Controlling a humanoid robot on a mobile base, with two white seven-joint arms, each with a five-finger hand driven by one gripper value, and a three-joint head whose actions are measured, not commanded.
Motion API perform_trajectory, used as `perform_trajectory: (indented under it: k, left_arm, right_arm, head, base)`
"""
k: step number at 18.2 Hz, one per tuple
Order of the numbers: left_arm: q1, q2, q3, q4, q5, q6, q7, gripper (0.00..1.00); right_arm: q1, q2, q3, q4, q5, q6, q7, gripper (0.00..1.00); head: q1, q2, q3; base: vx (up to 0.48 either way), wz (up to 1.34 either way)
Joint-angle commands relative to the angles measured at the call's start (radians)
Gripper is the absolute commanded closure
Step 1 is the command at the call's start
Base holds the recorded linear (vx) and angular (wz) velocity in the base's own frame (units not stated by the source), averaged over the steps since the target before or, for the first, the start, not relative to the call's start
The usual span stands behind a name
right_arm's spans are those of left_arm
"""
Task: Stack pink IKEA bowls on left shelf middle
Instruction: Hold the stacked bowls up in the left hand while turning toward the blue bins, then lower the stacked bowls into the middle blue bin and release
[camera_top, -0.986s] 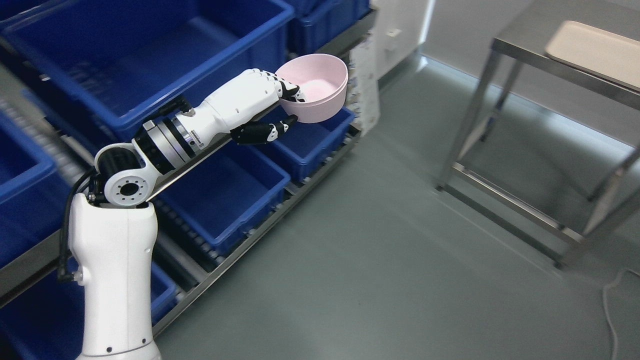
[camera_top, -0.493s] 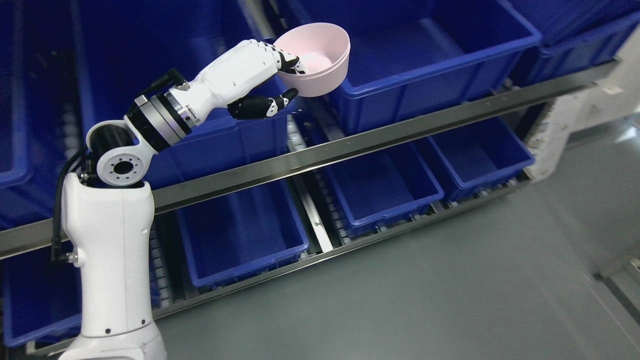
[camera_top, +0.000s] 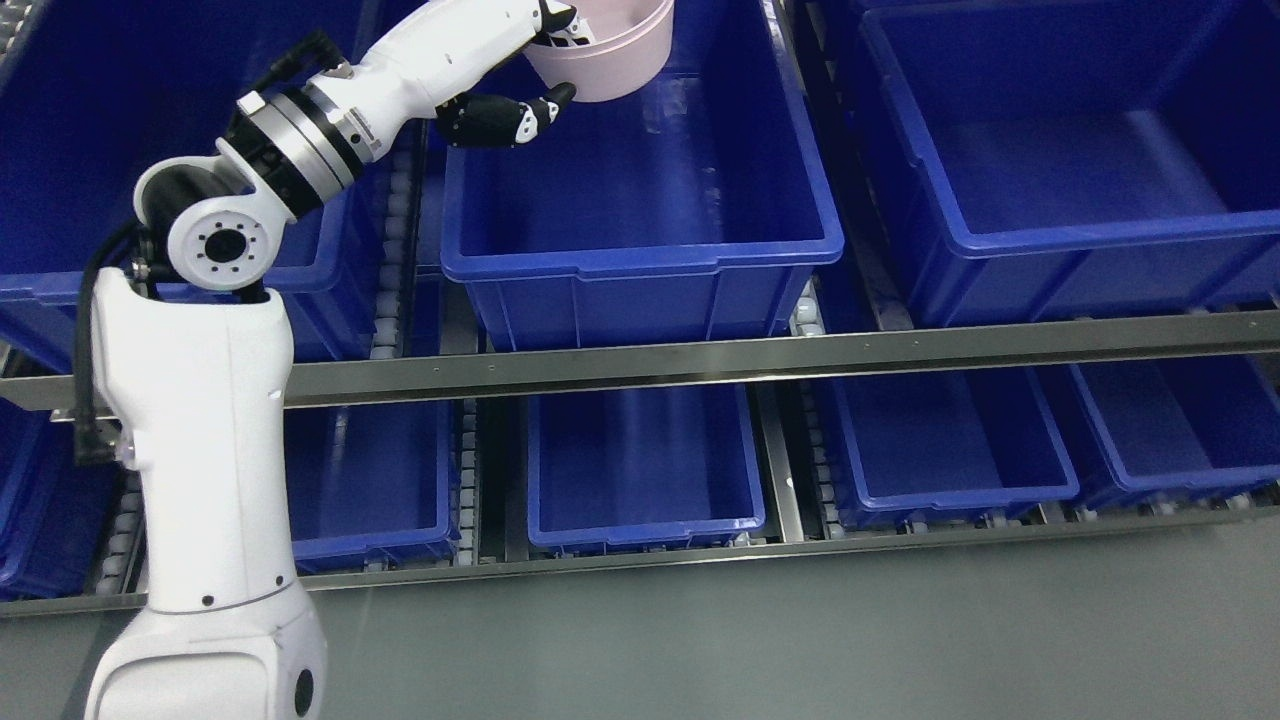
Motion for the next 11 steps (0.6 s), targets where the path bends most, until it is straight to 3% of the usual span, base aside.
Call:
perform_trajectory:
  k: [1, 6, 11]
  left_arm:
    - [-0.104, 0.086, -0.057, 0.247, -0.028, 0.014, 0.006, 0.96]
    - [-0.156, 0.070, -0.189, 0.462, -0.028, 0.014, 0.026, 0.94]
    - [-0.195, 0.066, -0.237, 0.661, -0.030, 0.017, 0.139, 0.93]
  right_arm:
    - [0.000, -0.017, -0.009, 0.000, 0.008, 0.001, 0.001, 0.00]
    - [0.000, -0.017, -0.009, 0.000, 0.008, 0.001, 0.001, 0.00]
    - [0.000, -0.017, -0.011, 0.000, 0.008, 0.001, 0.001, 0.00]
  head:
    - [0.0000, 0.000, 0.000]
    - [0.0000, 0.000, 0.000]
    - [0.0000, 0.000, 0.000]
  base:
    - [0.054, 0.29]
    - [0.034, 0.17]
    - [0.001, -0.02]
